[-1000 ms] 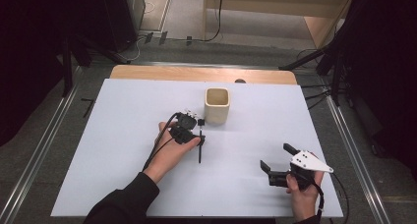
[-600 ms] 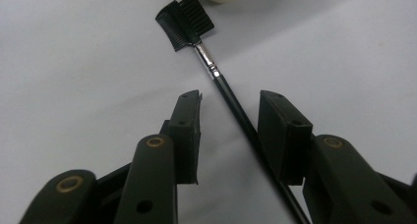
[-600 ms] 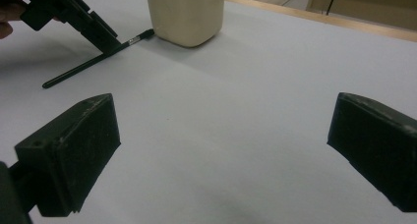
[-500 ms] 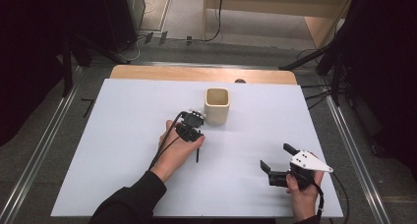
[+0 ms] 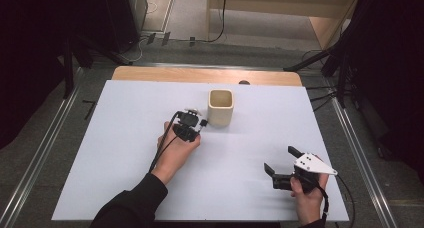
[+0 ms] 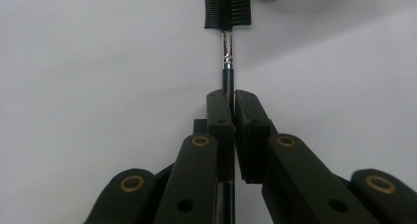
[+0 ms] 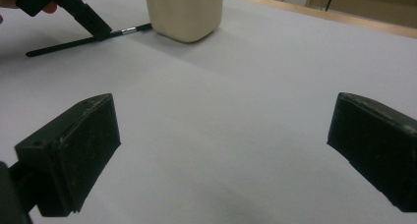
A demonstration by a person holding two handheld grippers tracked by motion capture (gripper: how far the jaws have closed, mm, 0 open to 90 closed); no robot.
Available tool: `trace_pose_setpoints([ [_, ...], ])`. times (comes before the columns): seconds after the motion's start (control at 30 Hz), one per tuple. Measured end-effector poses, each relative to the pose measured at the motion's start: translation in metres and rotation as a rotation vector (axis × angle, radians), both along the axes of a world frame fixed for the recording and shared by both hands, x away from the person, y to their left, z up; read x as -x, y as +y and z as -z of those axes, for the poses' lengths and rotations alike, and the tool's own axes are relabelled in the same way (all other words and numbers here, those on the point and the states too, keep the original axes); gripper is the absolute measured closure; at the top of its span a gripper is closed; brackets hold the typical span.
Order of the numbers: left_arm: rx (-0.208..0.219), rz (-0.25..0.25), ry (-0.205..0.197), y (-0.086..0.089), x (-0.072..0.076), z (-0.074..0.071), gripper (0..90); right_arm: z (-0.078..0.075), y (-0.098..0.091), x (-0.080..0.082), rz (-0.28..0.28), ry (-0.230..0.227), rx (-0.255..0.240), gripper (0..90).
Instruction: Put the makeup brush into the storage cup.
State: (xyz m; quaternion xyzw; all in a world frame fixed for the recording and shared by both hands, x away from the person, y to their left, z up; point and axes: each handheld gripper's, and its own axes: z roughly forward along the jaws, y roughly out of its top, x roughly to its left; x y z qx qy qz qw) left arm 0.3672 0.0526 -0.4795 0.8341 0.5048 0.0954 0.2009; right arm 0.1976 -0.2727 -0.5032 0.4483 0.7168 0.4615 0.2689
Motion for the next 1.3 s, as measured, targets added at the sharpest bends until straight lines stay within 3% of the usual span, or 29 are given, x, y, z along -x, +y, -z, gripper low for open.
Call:
trace_pose_setpoints([
  [0.13,0.020,-0.015,-0.014,0.009,-0.002,-0.004,87.2,0.000,0.000,0.000,0.003,0.000,0.000,0.0],
  [0.33,0.104,-0.042,-0.058,0.026,-0.003,-0.016,87.3,0.000,0.000,0.000,0.002,0.000,0.000,0.0],
  [0.43,0.122,-0.039,-0.074,0.030,-0.003,-0.020,87.3,0.000,0.000,0.000,0.000,0.001,0.000,0.0],
  [0.63,0.219,-0.025,-0.117,0.040,0.000,-0.029,87.4,0.000,0.001,0.000,-0.002,0.004,0.002,0.0],
  [0.67,0.253,-0.022,-0.133,0.043,0.001,-0.031,87.4,0.000,0.001,0.000,-0.001,0.005,0.001,0.0],
  [0.9,0.329,-0.030,-0.179,0.052,0.003,-0.038,87.4,0.000,0.001,0.000,-0.001,0.004,0.002,0.0],
  [1.07,0.391,-0.033,-0.276,0.059,0.007,-0.046,87.4,0.001,0.001,0.000,-0.002,0.006,0.001,0.0],
  [1.1,0.438,-0.019,-0.313,0.061,0.008,-0.048,87.4,0.001,0.001,0.000,-0.002,0.006,0.000,0.0],
  [1.13,0.438,-0.019,-0.313,0.061,0.008,-0.048,87.4,0.001,0.001,0.000,-0.002,0.006,0.000,0.0],
  [1.2,0.447,-0.011,-0.368,0.062,0.009,-0.049,87.4,0.001,0.001,0.000,-0.004,0.003,0.000,0.0],
  [1.3,0.487,0.004,-0.402,0.063,0.008,-0.050,87.4,0.001,0.001,0.000,-0.014,-0.008,-0.004,0.0],
])
